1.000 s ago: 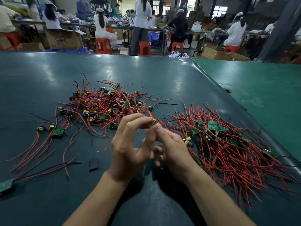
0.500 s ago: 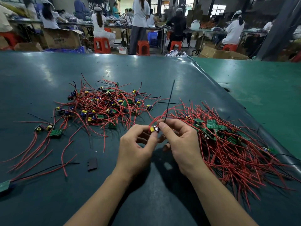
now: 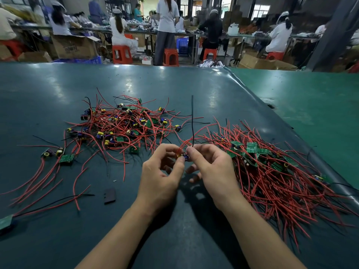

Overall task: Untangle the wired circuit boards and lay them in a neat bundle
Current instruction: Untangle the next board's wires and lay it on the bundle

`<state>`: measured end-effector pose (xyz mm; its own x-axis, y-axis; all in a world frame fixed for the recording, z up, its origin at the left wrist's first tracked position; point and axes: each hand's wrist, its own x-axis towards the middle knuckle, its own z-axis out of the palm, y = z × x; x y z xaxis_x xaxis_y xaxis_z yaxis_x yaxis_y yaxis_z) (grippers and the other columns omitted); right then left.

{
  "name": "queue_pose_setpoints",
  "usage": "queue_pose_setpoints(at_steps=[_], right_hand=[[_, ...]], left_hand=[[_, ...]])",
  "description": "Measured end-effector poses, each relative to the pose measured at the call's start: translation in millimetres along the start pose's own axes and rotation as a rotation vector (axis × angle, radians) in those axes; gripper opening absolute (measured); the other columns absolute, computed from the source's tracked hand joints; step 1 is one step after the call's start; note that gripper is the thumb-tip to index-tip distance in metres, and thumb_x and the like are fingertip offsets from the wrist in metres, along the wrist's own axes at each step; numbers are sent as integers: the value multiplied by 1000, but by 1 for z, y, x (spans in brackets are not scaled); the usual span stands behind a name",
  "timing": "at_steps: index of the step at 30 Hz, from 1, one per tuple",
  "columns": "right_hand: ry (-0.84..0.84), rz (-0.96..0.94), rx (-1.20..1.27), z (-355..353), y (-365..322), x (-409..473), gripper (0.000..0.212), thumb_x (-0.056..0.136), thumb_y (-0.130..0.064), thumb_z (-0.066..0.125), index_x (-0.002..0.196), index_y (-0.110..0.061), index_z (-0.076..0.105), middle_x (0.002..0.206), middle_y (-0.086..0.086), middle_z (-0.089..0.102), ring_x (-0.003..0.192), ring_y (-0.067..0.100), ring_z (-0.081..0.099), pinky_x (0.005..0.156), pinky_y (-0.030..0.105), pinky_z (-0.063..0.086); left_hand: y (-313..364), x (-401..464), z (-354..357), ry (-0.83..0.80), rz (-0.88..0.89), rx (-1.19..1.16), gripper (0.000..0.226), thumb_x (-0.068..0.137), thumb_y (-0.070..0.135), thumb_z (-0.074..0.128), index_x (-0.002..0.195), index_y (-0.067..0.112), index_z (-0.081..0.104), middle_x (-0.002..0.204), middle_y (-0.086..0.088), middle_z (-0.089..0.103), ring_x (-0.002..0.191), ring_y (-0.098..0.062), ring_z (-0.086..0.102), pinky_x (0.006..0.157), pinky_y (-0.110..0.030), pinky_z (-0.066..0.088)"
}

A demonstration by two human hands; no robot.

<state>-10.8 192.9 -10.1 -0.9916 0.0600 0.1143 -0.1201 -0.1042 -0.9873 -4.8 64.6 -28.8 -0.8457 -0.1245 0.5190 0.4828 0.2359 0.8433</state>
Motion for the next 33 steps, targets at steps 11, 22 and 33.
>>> queue_pose_setpoints(at_steps=[11,22,33], right_hand=[[-14,178,141,-3,-8,2,10,87,-17,71,79,-12,71,53,-5,59,36,6,40,36,14,29],[1,70,235,3,-8,-1,7,96,-6,56,91,-6,62,55,1,58,38,10,47,35,18,36],[127,-260,-151,-3,-3,-1,16,95,-6,59,87,-20,61,70,6,67,49,15,57,44,27,47]], left_hand=[[1,-3,1,-75,-54,-157,21,86,23,63,85,17,43,85,-7,71,51,-18,60,54,-28,50],[5,0,1,-58,-119,-164,42,72,24,80,65,15,39,82,-7,70,66,-19,63,66,-43,48],[9,-1,0,-43,-116,-107,40,74,8,82,64,14,44,78,-2,71,66,-18,64,65,-36,50]])
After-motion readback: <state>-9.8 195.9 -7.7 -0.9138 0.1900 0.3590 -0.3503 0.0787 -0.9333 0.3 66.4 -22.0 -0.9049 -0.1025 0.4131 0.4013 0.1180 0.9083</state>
